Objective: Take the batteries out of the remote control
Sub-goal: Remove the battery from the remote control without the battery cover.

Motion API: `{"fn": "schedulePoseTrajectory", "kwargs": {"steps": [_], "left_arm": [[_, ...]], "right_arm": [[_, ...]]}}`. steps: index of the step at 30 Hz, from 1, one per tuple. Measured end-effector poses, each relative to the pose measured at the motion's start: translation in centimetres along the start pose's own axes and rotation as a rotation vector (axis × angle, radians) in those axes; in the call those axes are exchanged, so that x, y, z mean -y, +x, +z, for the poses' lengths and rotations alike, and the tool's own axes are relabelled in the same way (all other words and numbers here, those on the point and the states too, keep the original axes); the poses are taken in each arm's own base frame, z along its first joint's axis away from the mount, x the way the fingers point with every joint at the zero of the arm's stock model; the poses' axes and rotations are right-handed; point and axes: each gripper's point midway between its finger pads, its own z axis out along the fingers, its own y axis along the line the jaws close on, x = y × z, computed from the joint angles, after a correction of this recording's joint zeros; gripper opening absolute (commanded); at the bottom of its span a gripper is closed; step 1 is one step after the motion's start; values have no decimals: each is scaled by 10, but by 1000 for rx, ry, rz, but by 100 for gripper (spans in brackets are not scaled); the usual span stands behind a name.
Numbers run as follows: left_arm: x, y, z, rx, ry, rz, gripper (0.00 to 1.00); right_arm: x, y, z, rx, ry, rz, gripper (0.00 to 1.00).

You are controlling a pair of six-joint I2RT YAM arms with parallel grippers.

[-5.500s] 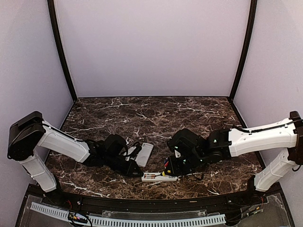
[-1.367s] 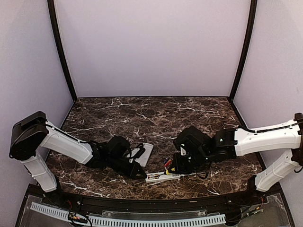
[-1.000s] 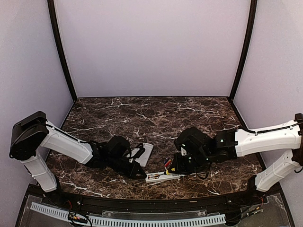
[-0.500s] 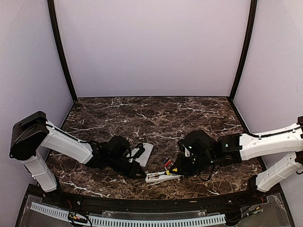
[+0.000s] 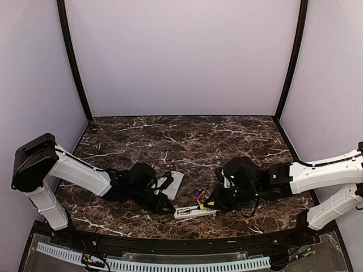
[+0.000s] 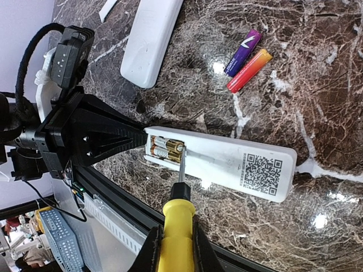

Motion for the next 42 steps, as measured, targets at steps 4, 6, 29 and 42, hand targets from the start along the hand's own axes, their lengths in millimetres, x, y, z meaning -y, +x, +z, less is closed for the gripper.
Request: {"fn": "schedulePoseTrajectory", "kwargs": {"steps": [4, 6, 29, 42], "left_arm": [[0, 0, 0, 0, 0, 0, 7], [0, 0, 0, 2, 1, 1, 6], [4, -2, 2, 8, 7, 15, 19], [14, -16, -18, 80, -37, 81, 42]], "right_arm": [[-1, -1, -2, 4, -18, 8, 0], [-6, -3, -4, 11, -40, 11, 0], [-33, -16, -17, 68, -155, -8, 0], [-18, -15, -19, 66, -58, -70, 0]]}}
